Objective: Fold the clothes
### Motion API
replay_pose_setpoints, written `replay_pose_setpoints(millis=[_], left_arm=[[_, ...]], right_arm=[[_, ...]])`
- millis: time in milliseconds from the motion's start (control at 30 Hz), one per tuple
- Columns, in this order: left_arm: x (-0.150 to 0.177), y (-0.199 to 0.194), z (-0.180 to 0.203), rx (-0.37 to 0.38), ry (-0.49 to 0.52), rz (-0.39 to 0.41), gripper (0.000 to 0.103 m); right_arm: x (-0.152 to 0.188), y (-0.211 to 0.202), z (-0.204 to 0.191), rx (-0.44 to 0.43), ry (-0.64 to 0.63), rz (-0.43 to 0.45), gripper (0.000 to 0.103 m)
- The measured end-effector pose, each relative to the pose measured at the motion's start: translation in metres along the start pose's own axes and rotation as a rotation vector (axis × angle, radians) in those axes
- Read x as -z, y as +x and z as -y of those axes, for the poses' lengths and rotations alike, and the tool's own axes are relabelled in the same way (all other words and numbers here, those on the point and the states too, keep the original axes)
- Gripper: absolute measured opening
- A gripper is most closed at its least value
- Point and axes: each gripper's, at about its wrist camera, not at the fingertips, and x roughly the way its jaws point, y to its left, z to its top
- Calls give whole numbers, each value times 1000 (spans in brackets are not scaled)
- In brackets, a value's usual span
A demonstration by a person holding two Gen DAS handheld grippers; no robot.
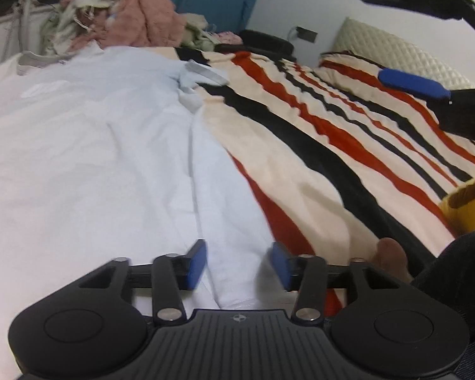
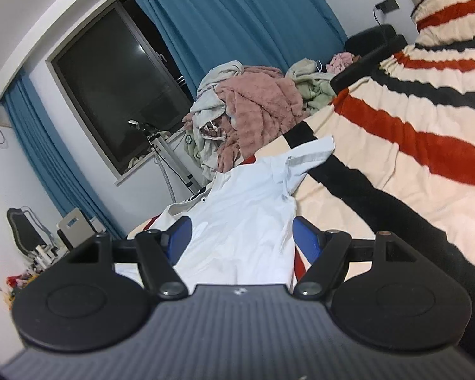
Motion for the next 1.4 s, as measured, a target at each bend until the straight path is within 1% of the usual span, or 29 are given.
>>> replay_pose_setpoints(millis=[67, 133, 167, 200, 233, 267, 300, 333, 400, 467, 567, 667, 700, 733, 767, 833, 867, 900, 967, 1067, 1133, 1200, 1267, 1333, 1400], left_arm=[[2, -1, 0, -28, -11, -5, 61], [4, 0, -5, -15, -42, -52, 62], [5, -2, -6, -4, -41, -50, 61], [5, -3, -6, 7, -38, -47, 56], [4, -3, -4, 19, -30, -43, 40], [3, -2, -2, 34, -18, -39, 32], [2, -1, 2, 52, 1, -37, 13], [1, -1, 6, 75, 25, -34, 7], [-1, 4, 20, 110, 90, -21, 6], [-3, 10, 34, 140, 138, -27, 6], [-7, 25, 50, 187, 148, -56, 6], [-7, 37, 61, 188, 188, -65, 6], [-6, 35, 60, 191, 180, -64, 10], [-5, 32, 58, 189, 168, -60, 22], [-6, 27, 54, 178, 159, -57, 31], [-8, 13, 47, 136, 157, -45, 72], [-11, 4, 42, 111, 161, -28, 78], [-14, -6, 37, 86, 165, -12, 81], [-25, -23, 25, 44, 162, 22, 83], [-45, -48, 2, -23, 126, 76, 88], [-59, -64, -14, -67, 103, 111, 94], [-71, -80, -29, -112, 80, 148, 97], [-79, -88, -45, -170, 60, 193, 98], [-81, -88, -59, -230, 28, 221, 98], [-83, -87, -72, -286, -7, 245, 98]], right_arm=[[0, 1, 3, -7, 16, -7, 73], [0, 2, 6, -15, 33, -13, 73], [0, 2, 7, -18, 41, -16, 73], [0, 3, 8, -19, 46, -19, 73], [0, 3, 9, -22, 50, -20, 73], [0, 3, 9, -25, 53, -20, 73], [0, 2, 9, -29, 54, -19, 73], [0, 2, 9, -30, 53, -19, 73], [0, 2, 10, -32, 58, -19, 73], [0, 1, 12, -33, 65, -15, 73], [-1, 1, 14, -26, 74, -10, 73], [0, 2, 12, -11, 58, -11, 73], [0, 3, 11, -3, 47, -11, 73], [0, 3, 10, 4, 35, -11, 73], [1, 4, 9, 10, 25, -12, 73], [1, 4, 7, 14, 12, -12, 73], [1, 4, 6, 18, 3, -10, 73], [1, 3, 5, 23, -9, -6, 73], [2, 4, 3, 30, -28, -3, 73], [1, 7, -2, 41, -62, 2, 73], [-3, 16, -8, 54, -109, -2, 73], [-11, 33, -16, 66, -168, -6, 72], [-22, 54, -21, 41, -179, -8, 71], [-35, 84, -26, 33, -171, -23, 67], [-42, 123, -35, 60, -230, -21, 67]])
